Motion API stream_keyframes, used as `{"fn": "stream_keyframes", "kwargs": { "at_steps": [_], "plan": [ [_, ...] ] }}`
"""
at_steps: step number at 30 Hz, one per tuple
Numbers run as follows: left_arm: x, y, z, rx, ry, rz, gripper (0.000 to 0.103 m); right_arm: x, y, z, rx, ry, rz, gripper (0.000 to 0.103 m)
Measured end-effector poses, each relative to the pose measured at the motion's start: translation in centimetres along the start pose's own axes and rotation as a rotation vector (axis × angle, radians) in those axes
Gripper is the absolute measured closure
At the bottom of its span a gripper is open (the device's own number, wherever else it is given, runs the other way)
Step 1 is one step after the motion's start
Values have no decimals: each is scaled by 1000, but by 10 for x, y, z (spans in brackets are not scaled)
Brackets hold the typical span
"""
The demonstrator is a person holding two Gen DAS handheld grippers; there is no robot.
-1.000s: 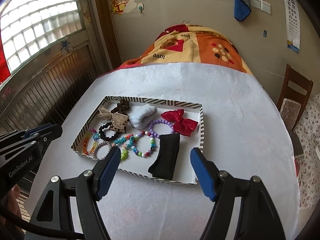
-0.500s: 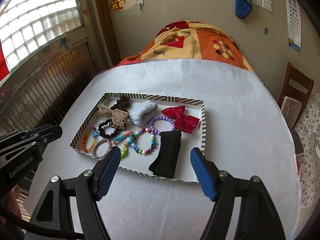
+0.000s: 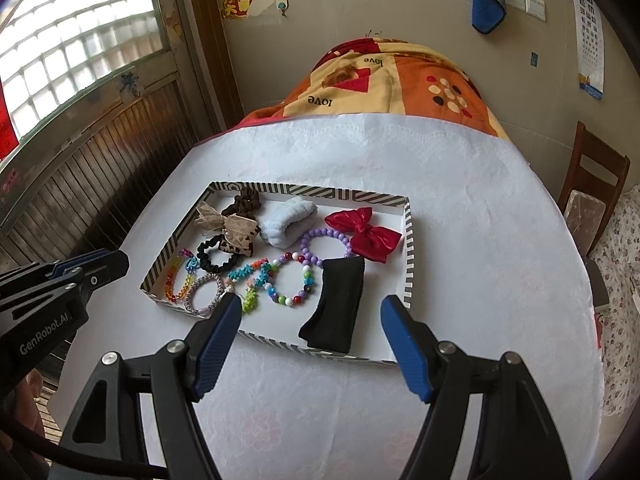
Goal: Organize jewelry
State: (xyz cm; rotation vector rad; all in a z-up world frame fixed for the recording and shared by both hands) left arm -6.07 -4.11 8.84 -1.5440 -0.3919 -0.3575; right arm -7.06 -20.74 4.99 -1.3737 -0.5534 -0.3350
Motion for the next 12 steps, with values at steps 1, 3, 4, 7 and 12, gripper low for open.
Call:
{"fn": "stream_keyframes", "kwargs": {
  "at_steps": [1, 3, 4, 7, 12],
  "plan": [
    [0, 0, 0, 0, 1, 1, 98, 0, 0, 0, 0, 0, 0, 28],
    [0, 1, -1, -3, 3, 2, 98, 0, 0, -1, 1, 0, 0, 28],
    [1, 1, -2, -2, 5, 1, 98, 0, 1, -1, 2, 1, 1, 28],
    [1, 3, -2, -8, 12, -3, 98, 0, 1, -1, 3, 3, 1, 28],
    [3, 7, -5, -13, 24, -2, 98, 0, 5, -5, 8, 11, 3, 28]
  ]
}}
Point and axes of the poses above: each gripper's, at about its wrist camera, not at the fingertips, and y roughly the way its jaws point, z to its left, x to its top, the point moved 1 cm from there along y, roughly the way its jaws point, and after that the axes turned 9 degrees about z, right-handed, at the moved point
